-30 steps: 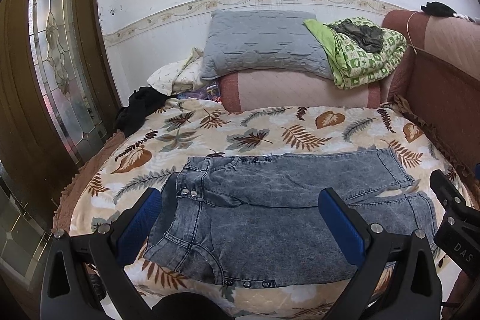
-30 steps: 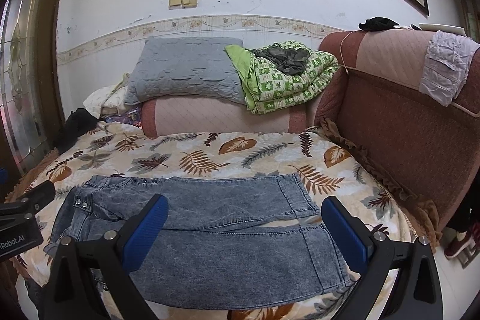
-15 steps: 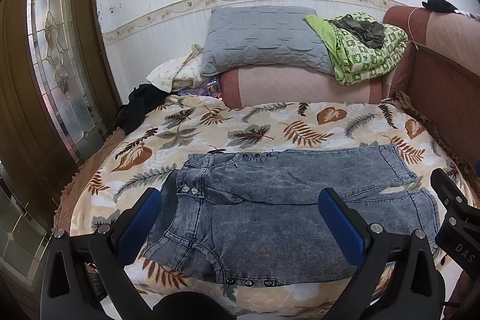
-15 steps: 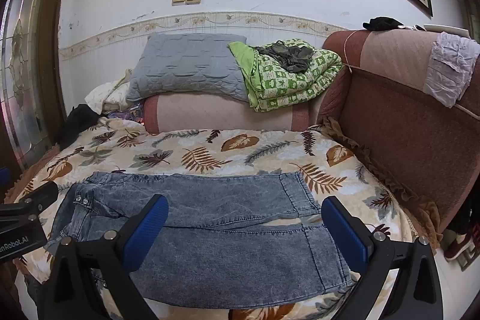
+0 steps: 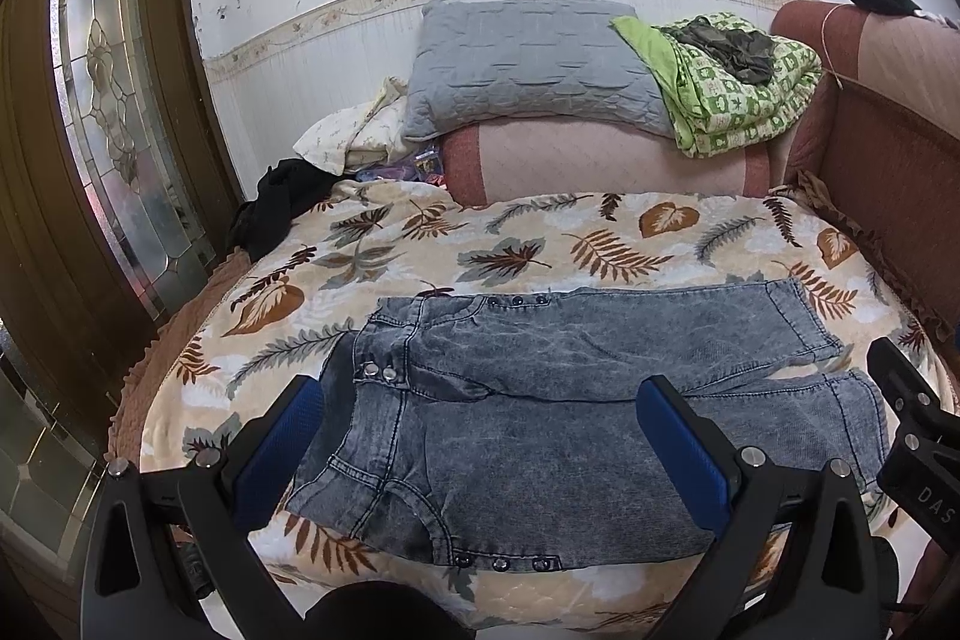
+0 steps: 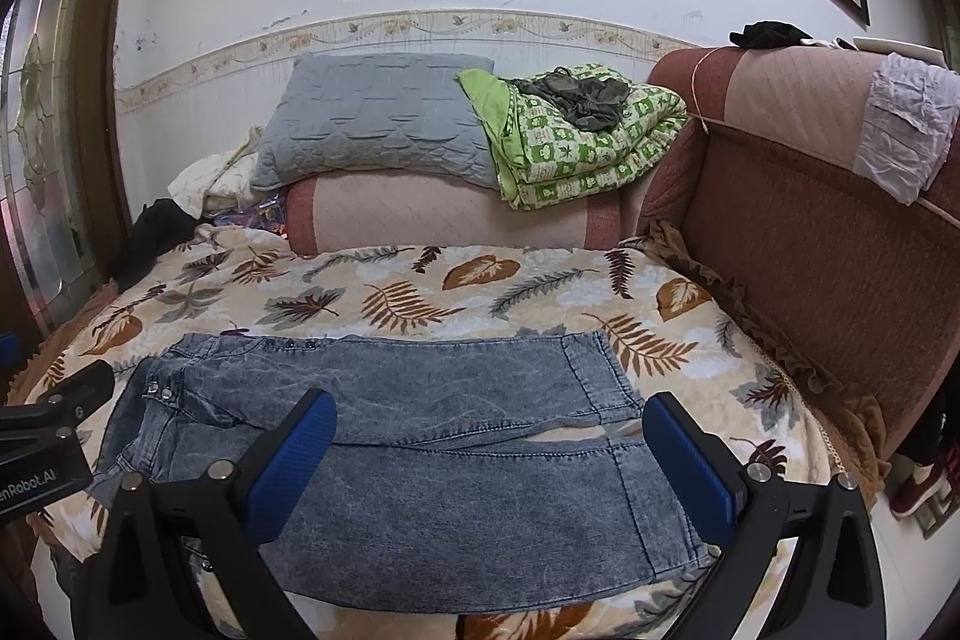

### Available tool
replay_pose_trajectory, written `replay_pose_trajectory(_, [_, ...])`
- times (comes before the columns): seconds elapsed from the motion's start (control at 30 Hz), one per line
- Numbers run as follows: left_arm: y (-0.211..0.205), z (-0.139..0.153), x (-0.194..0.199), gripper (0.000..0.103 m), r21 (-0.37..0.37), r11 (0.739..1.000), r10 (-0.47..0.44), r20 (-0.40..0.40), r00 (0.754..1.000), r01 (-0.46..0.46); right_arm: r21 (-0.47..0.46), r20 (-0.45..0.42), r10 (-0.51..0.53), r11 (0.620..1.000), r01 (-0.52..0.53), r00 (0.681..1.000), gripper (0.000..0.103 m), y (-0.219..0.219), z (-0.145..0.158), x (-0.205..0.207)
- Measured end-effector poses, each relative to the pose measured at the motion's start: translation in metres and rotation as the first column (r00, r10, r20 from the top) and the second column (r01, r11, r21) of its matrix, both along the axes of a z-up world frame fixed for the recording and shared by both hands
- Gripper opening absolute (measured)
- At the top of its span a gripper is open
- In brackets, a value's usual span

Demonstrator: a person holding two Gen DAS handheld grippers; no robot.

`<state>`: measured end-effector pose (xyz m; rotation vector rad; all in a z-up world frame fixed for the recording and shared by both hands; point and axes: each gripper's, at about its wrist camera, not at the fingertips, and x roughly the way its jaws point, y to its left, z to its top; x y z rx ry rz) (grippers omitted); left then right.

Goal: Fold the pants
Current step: 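Move both tools over the blue jeans lying flat on the bed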

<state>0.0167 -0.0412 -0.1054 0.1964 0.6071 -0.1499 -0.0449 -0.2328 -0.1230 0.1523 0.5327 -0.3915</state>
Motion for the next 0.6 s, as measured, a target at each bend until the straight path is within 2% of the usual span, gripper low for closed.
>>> replay_pose_trajectory(0.4, [0.005, -0.012, 0.018, 0.103, 0.001, 1.000, 0.024, -0.024, 0.999, -0.024, 0.006, -0.026, -0.034, 0.999, 0.034, 0.999, 0.103, -0.017, -0.010, 0.012])
replay_pose_trajectory(0.6, [0.014, -0.030, 0.044, 0.103, 0.018, 0.998, 0.064, -0.067, 0.996, -0.063, 0.026, -0.056, -0.086, 0.996, 0.087, 0.995, 0.103, -0.046, -0.018, 0.021])
